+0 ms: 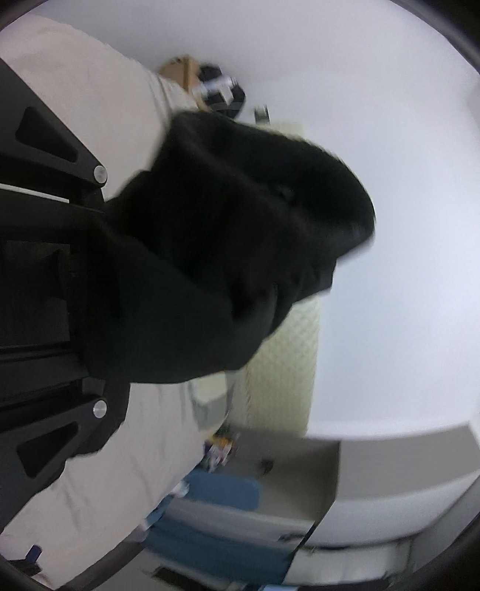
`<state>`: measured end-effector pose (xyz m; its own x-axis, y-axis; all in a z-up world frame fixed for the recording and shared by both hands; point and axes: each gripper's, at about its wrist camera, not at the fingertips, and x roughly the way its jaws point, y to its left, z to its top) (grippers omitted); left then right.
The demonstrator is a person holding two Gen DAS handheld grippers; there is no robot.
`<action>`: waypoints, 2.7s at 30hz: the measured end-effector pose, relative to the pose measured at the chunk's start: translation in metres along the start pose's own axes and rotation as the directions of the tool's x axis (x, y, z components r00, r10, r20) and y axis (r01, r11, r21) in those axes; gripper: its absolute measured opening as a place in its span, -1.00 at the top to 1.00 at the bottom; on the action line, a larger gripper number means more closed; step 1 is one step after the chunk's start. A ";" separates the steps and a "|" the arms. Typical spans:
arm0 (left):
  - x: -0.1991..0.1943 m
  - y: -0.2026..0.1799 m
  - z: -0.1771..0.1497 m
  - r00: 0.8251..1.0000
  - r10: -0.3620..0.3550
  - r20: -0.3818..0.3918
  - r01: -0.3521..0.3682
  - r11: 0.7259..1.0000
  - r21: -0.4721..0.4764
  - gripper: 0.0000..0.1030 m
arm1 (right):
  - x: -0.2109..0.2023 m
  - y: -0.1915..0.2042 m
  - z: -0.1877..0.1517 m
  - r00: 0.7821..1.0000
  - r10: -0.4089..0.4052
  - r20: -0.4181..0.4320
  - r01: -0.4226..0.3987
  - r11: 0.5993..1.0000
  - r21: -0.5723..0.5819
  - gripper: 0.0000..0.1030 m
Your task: Fold large clothes
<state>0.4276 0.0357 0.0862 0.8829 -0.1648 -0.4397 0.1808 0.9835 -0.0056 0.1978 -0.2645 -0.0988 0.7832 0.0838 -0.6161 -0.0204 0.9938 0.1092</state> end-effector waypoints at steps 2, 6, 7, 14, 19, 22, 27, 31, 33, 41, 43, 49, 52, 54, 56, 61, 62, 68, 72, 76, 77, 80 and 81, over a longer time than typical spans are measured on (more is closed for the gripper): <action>0.017 -0.035 -0.004 0.999 -0.042 -0.025 0.043 0.998 0.045 0.80 | 0.001 -0.004 0.000 1.000 0.000 -0.003 0.000 1.000 0.010 -1.00; 0.057 -0.106 -0.025 0.989 -0.126 -0.079 0.135 0.984 0.116 0.80 | 0.000 -0.007 -0.002 1.000 0.011 -0.002 -0.011 1.000 0.016 -1.00; 0.066 -0.118 -0.031 0.985 -0.147 -0.090 0.157 0.981 0.117 0.80 | 0.001 -0.009 -0.003 1.000 0.010 -0.006 -0.010 1.000 0.017 -1.00; 0.140 -0.202 -0.103 0.941 -0.251 -0.228 0.284 0.950 0.128 0.80 | 0.014 -0.021 -0.012 0.999 0.023 -0.045 -0.020 0.998 0.055 -1.00; 0.198 -0.235 -0.159 0.905 -0.257 -0.340 0.303 0.949 0.088 0.80 | 0.031 -0.028 -0.021 0.995 0.036 -0.094 -0.030 0.997 0.072 -1.00; 0.224 -0.246 -0.188 0.884 -0.241 -0.401 0.297 0.951 0.083 0.80 | 0.037 -0.033 -0.024 0.994 0.036 -0.107 -0.027 0.996 0.083 -1.00; 0.233 -0.232 -0.207 0.875 -0.239 -0.422 0.293 0.954 0.067 0.80 | 0.051 -0.045 -0.028 0.990 0.038 -0.135 -0.021 0.991 0.130 -1.00; 0.214 -0.227 -0.203 0.895 -0.226 -0.384 0.285 0.953 0.106 0.79 | 0.055 -0.044 -0.029 0.989 0.028 -0.147 -0.010 0.992 0.126 -1.00; 0.201 -0.225 -0.203 0.902 -0.215 -0.375 0.274 0.955 0.113 0.72 | 0.053 -0.041 -0.029 0.989 0.022 -0.143 -0.005 0.993 0.118 -1.00; 0.105 -0.185 -0.211 0.941 -0.217 -0.261 0.253 0.961 0.115 -0.67 | 0.040 -0.026 -0.024 0.995 0.025 -0.101 -0.018 0.997 0.069 -1.00; 0.087 -0.166 -0.211 0.945 -0.212 -0.249 0.243 0.965 0.102 -0.67 | 0.034 -0.019 -0.020 0.995 0.037 -0.090 -0.031 0.998 0.063 -1.00; 0.072 -0.096 -0.183 0.975 -0.118 -0.190 0.128 0.991 0.043 -0.67 | 0.037 0.012 0.027 0.991 0.134 -0.012 -0.134 0.991 -0.003 -1.00; 0.088 -0.066 -0.169 0.977 -0.084 -0.195 0.081 0.996 -0.024 -0.67 | 0.070 0.018 0.059 0.991 0.130 0.018 -0.130 0.991 -0.016 -1.00; 0.104 -0.052 -0.163 0.979 -0.077 -0.190 0.069 0.996 -0.048 -0.67 | 0.103 0.022 0.077 0.989 0.149 0.028 -0.148 0.989 -0.012 -0.99; 0.124 -0.038 -0.161 0.979 -0.076 -0.187 0.065 0.996 -0.064 -0.67 | 0.130 0.024 0.086 0.991 0.132 0.031 -0.132 0.991 -0.012 -0.83; 0.180 -0.012 -0.172 0.974 -0.041 -0.221 0.017 0.994 -0.112 -0.67 | 0.220 0.030 0.094 0.993 0.104 -0.050 -0.104 0.995 0.014 -0.54; 0.186 -0.010 -0.175 0.973 -0.048 -0.224 0.023 0.993 -0.112 -0.67 | 0.236 0.032 0.093 0.994 0.094 -0.063 -0.094 0.996 0.005 -0.54; 0.217 -0.014 -0.195 0.979 -0.033 -0.199 0.024 0.999 -0.045 -0.69 | 0.280 0.046 0.080 0.998 0.042 -0.041 -0.047 0.992 -0.119 -0.55; 0.235 -0.011 -0.203 0.979 -0.050 -0.195 0.042 0.998 -0.044 -0.72 | 0.296 0.039 0.077 0.998 0.055 -0.036 -0.058 0.993 -0.101 -0.57; 0.251 -0.019 -0.210 0.979 -0.031 -0.203 0.031 1.000 -0.001 -0.72 | 0.315 0.031 0.071 0.995 0.093 -0.046 -0.097 0.992 -0.076 -0.58; 0.254 -0.019 -0.212 0.979 -0.030 -0.204 0.030 1.000 -0.004 -0.73 | 0.319 0.029 0.070 0.994 0.098 -0.054 -0.102 0.992 -0.074 -0.58; 0.264 -0.024 -0.216 0.980 -0.012 -0.197 0.014 1.000 0.006 -0.73 | 0.332 0.027 0.069 0.993 0.100 -0.067 -0.104 0.992 -0.068 -0.58; 0.268 -0.025 -0.218 0.981 -0.008 -0.195 0.009 1.000 0.007 -0.73 | 0.336 0.028 0.069 0.993 0.094 -0.069 -0.099 0.992 -0.073 -0.58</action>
<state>0.5654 -0.0163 -0.2271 0.7802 -0.1548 -0.6060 0.1920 0.9814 -0.0035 0.5030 -0.2136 -0.2493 0.7330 0.1814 -0.6556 -0.1428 0.9833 0.1124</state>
